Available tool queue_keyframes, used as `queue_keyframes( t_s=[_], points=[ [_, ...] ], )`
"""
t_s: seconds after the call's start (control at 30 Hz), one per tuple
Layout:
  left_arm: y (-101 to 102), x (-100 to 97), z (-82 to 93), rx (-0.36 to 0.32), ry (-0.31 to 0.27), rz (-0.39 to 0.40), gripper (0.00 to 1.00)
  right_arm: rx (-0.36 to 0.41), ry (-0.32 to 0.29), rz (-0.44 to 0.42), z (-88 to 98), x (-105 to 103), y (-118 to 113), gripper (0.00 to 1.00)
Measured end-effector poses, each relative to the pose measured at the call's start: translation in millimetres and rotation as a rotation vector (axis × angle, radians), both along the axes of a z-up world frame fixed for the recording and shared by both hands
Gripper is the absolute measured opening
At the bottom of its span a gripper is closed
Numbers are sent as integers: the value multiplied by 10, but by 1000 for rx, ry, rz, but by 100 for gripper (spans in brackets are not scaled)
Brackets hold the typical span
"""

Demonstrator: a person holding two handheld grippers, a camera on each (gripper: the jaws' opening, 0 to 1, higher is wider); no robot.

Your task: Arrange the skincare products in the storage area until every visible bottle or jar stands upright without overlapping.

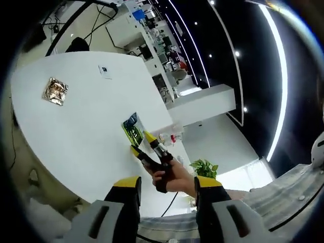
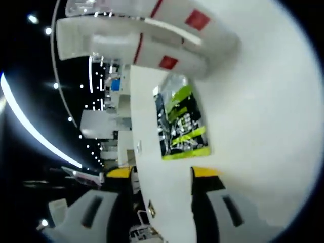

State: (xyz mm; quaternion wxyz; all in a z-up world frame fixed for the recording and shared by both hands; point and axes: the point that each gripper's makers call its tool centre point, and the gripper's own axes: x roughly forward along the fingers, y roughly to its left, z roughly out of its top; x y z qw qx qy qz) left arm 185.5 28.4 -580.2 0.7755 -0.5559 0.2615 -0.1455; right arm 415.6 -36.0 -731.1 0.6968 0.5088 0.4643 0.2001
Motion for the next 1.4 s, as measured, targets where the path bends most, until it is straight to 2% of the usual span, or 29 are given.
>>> queue_keyframes(
  t_s=[0.5, 0.77, 0.87, 1.0, 1.1, 1.23, 1.3, 1.4],
  points=[
    [15, -33, -28, -3, 13, 9, 44, -3, -10, -57, 6, 156, -95, 44],
    [52, 47, -73, -6, 26, 7, 44, 26, -44, -4, 253, -11, -17, 45],
    [73, 98, -111, 9, 35, -14, 44, -1, -107, 56, 342, -118, -21, 45],
    [115, 171, -95, 11, 22, -54, 44, -14, -166, 187, 447, -355, 58, 45],
    [177, 190, -150, 35, 29, -82, 44, -13, -207, 225, 531, -434, 78, 47],
    [360, 241, -215, 42, 35, -103, 44, -22, -306, 331, 676, -573, 114, 51],
    [447, 249, -264, 58, 48, -138, 45, -75, -402, 403, 744, -623, 101, 54],
    [630, 271, -409, 138, 80, -201, 45, -124, -479, 479, 808, -702, 79, 56]
  ],
)
